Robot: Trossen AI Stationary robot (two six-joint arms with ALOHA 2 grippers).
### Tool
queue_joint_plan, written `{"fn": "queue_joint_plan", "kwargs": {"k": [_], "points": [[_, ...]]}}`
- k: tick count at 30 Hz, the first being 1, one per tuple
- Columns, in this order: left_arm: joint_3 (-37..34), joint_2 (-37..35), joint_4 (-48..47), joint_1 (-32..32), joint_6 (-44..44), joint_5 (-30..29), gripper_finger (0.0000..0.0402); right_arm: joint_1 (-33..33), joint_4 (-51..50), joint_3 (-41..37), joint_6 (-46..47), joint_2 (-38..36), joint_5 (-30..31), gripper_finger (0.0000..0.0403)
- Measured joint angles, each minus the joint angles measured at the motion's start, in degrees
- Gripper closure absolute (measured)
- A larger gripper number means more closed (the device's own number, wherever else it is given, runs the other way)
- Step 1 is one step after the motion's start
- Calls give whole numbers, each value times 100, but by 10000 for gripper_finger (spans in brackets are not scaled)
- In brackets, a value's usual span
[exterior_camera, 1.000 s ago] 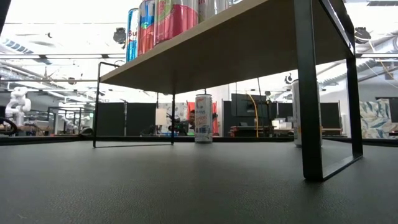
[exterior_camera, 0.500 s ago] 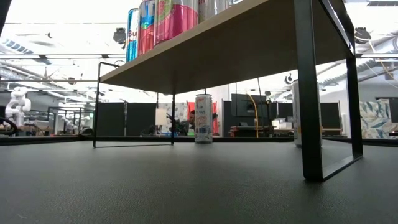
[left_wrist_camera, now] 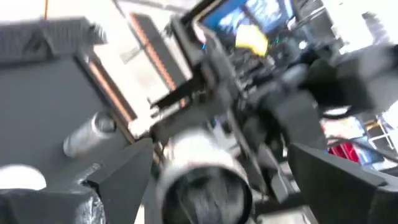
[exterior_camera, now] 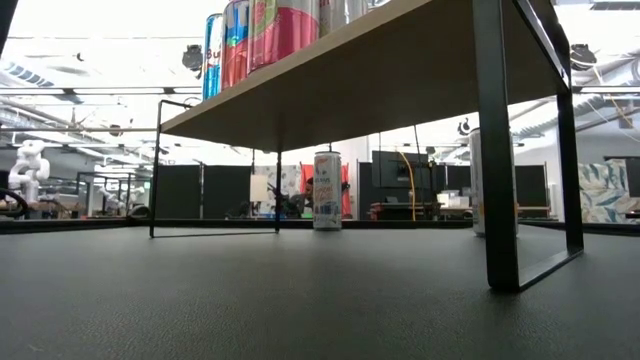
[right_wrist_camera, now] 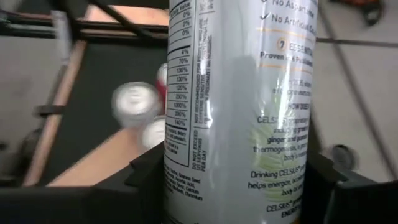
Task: Place canned beverage on shelf
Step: Put the left white soda can on the shelf
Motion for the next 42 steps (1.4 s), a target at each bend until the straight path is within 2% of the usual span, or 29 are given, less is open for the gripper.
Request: {"fn": "queue_joint_plan", "kwargs": {"k": [9,16,19,25,32,37,42], "points": [[0,0,1108,-51,879,-344,24,0,-599,-3,396,-365,-1023,177],[0,0,1491,-314,2014,-711,24,4,-763,-3,496,-683,-2496,175],[0,0,1582,-470,2338,-814,24,5,-754,0,469,-823,-2890,175],[0,2,1830,-802,2741,-1046,24,0,-713,0,360,-975,-3496,176],[-2,4,2102,-1047,3058,-1246,24,-4,-442,0,315,-979,-4517,175],[-7,109,2558,-1198,3280,-1272,24,-87,-263,-11,208,-939,-4851,178],[-7,297,3043,-1370,3517,-1316,24,-252,237,-490,207,-960,-5017,177]]}}
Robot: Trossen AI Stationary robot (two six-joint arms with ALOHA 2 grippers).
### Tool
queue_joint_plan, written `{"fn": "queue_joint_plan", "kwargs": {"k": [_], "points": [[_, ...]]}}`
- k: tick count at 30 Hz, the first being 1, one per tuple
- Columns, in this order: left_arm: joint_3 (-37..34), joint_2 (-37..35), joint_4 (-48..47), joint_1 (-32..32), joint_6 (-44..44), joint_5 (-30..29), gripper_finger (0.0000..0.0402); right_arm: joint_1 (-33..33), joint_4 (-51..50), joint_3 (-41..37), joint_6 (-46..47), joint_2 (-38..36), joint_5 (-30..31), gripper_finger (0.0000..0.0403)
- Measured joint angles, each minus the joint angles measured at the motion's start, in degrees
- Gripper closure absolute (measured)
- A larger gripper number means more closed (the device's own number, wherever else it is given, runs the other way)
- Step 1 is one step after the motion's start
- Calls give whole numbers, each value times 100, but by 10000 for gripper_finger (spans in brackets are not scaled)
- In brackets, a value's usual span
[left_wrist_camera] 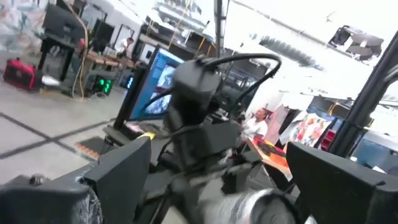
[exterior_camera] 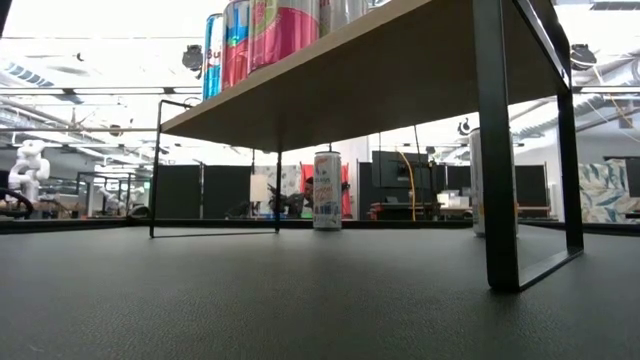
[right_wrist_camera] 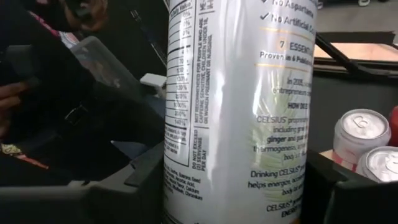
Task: Place canned beverage on shelf
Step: Put the left white soda can on the shelf
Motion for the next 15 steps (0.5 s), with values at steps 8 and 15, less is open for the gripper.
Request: {"fn": "queue_joint_plan", "kwargs": {"k": [8,15], "points": [[0,250,194,-358,238,-728,24,-90,1589,-1637,295,-360,-599,177],[0,330,196,-754,239,-1312,24,-182,4381,-4006,1622,-1316,-546,177]]}}
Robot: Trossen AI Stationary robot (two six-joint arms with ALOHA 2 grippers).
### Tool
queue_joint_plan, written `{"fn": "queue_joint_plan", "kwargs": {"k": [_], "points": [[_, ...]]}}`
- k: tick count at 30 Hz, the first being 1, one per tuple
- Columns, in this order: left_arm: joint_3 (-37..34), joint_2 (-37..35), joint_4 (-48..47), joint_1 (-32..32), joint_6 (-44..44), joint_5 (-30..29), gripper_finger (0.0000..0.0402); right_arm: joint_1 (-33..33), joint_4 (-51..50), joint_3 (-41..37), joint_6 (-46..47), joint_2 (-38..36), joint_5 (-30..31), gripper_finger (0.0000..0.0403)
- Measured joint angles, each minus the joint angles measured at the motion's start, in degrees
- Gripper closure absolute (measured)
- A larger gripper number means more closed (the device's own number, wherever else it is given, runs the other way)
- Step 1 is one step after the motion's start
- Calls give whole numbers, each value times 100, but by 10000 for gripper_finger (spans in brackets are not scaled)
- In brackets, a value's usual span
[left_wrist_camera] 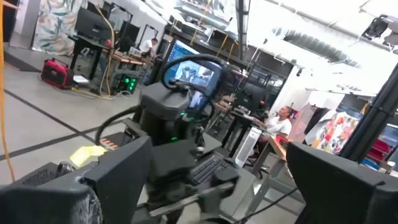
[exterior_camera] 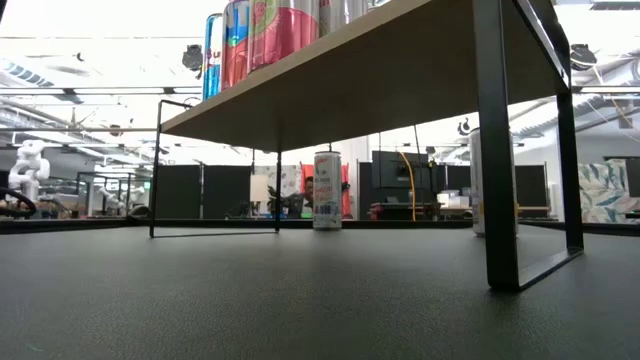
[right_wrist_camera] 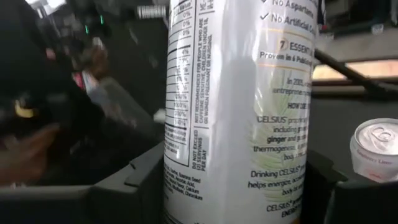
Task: Place canned beverage on shelf
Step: Put the left white soda can on the shelf
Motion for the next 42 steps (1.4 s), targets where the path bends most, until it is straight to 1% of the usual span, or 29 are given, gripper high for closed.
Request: {"fn": "queue_joint_plan", "kwargs": {"k": [3,6,10,14,21,23,27,33,37,42], "points": [[0,0,-9,-140,-31,-209,24,-18,1419,-909,770,-341,4,174],[2,25,-37,-224,-25,-635,24,-15,2512,-1583,1259,-554,90,174],[0,47,-514,-249,-205,-992,24,-11,3526,-2217,1623,-655,257,175],[-2,138,-842,-248,-449,-1000,24,-18,4188,-2548,1813,-658,347,175],[-2,420,-965,-246,-800,-789,24,-12,4283,-2616,1381,-655,612,175],[-2,485,-981,-240,-805,-776,24,-13,4242,-2616,1331,-655,606,173],[-2,590,-989,-235,-801,-982,24,-13,4275,-2616,1345,-653,633,172],[-2,654,-1167,-184,-804,-990,27,-13,4274,-2616,1332,-653,650,173],[-2,658,-1179,-158,-807,-1101,54,-13,4269,-2616,1324,-653,651,172],[0,658,-1184,-160,-807,-1118,112,-18,4268,-2616,1324,-653,656,171]]}}
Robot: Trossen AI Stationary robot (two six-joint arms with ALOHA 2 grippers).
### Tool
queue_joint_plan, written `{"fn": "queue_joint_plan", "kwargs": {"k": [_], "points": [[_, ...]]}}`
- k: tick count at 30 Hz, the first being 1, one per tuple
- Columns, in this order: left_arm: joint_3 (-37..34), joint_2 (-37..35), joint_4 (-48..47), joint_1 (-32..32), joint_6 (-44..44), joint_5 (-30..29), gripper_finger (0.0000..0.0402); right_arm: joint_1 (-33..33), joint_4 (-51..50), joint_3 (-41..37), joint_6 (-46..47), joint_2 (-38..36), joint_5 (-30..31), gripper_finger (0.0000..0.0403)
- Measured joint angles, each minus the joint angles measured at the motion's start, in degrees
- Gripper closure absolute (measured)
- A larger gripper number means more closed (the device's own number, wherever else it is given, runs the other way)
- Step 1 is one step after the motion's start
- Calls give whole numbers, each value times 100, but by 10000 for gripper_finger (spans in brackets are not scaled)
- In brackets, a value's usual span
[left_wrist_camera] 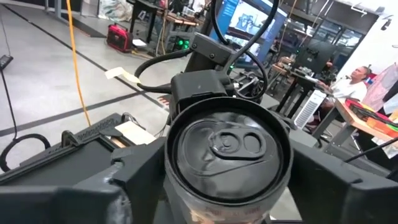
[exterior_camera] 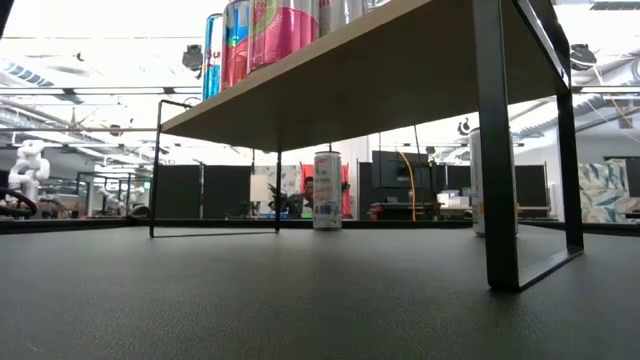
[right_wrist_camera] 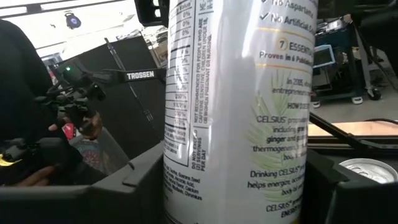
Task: Place canned beverage on shelf
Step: Put the left white soda can on the shelf
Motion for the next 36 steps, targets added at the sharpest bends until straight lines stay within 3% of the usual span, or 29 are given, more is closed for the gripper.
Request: {"fn": "queue_joint_plan", "kwargs": {"k": [5,15,20,26,32,36], "points": [[0,0,-35,5,-164,35,152,2,-80,5,142,-4,62,161],[-2,0,-36,8,-301,69,160,2,-922,113,142,-273,482,78],[-4,2,68,31,-286,32,160,6,-2694,858,-586,-326,1016,52],[-4,2,191,176,-299,-85,160,4,-4514,2069,-1430,-248,1891,49],[-4,2,252,447,-152,-135,160,0,-5590,3104,-1478,-71,2678,49],[-4,2,260,650,-69,-157,160,0,-6079,3576,-1502,100,2894,49]]}}
